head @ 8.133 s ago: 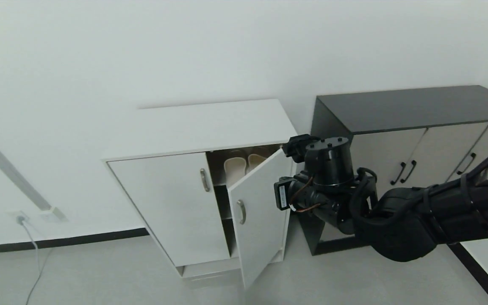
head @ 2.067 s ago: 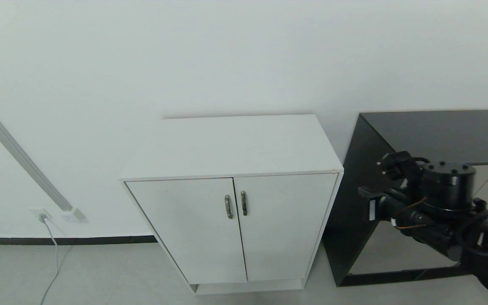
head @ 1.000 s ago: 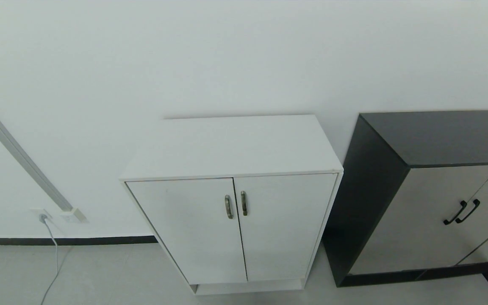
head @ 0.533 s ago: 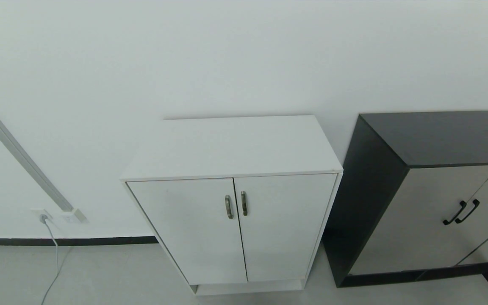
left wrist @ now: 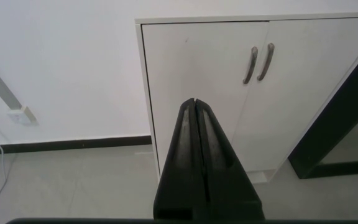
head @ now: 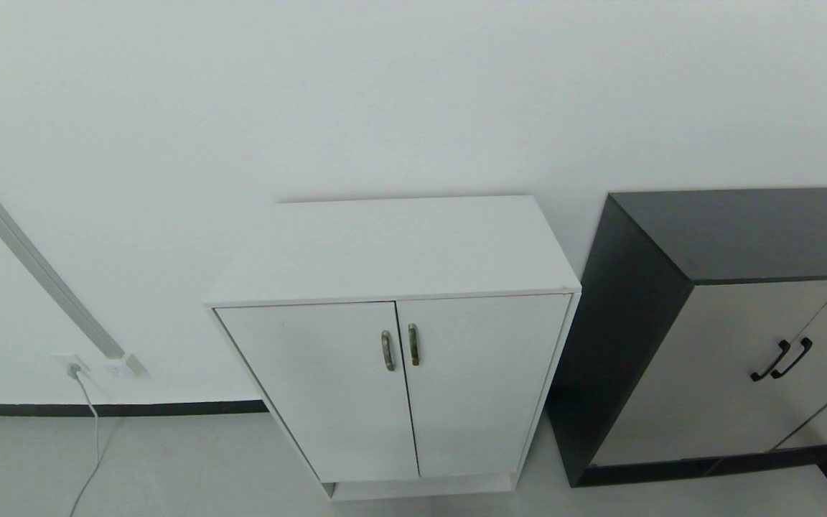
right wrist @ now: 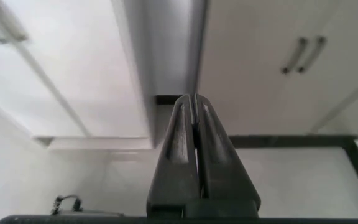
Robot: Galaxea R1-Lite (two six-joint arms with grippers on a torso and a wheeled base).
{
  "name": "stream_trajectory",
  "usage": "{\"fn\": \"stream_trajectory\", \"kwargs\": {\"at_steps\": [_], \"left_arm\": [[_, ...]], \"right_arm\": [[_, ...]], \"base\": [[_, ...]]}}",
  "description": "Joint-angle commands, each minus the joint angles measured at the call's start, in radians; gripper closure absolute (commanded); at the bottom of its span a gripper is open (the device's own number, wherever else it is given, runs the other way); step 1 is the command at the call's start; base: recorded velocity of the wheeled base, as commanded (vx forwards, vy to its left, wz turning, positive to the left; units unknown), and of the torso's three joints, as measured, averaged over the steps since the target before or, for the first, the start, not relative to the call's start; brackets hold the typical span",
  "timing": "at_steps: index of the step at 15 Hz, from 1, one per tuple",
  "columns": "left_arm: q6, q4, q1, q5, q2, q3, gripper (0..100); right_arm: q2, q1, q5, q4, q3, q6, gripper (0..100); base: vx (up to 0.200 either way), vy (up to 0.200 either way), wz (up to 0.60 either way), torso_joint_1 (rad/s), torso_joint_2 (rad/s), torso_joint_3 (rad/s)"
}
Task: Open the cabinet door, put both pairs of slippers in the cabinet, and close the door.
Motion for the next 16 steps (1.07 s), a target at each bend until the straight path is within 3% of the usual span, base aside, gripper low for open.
{"fn": "stream_trajectory", "kwargs": {"at_steps": [1, 6, 9, 16], "left_arm": [[0.0, 0.0, 0.0, 0.0, 0.002, 0.0, 100], [0.0, 0.0, 0.0, 0.0, 0.0, 0.0, 100], [-0.002, 0.0, 0.0, 0.0, 0.0, 0.0, 100], [-0.012, -0.002, 0.0, 0.006, 0.0, 0.0, 100]], "right_arm": [[-0.055, -0.057, 0.004, 0.0, 0.0, 0.006, 100], [-0.064, -0.052, 0.012, -0.003, 0.0, 0.087, 100], [-0.096, 0.091, 0.012, -0.003, 0.0, 0.093, 100], [-0.161, 0.048, -0.047, -0.008, 0.0, 0.121, 100]], "base": [[0.0, 0.0, 0.0, 0.0, 0.0, 0.0], [0.0, 0.0, 0.0, 0.0, 0.0, 0.0], [0.0, 0.0, 0.0, 0.0, 0.0, 0.0], [0.0, 0.0, 0.0, 0.0, 0.0, 0.0]]}}
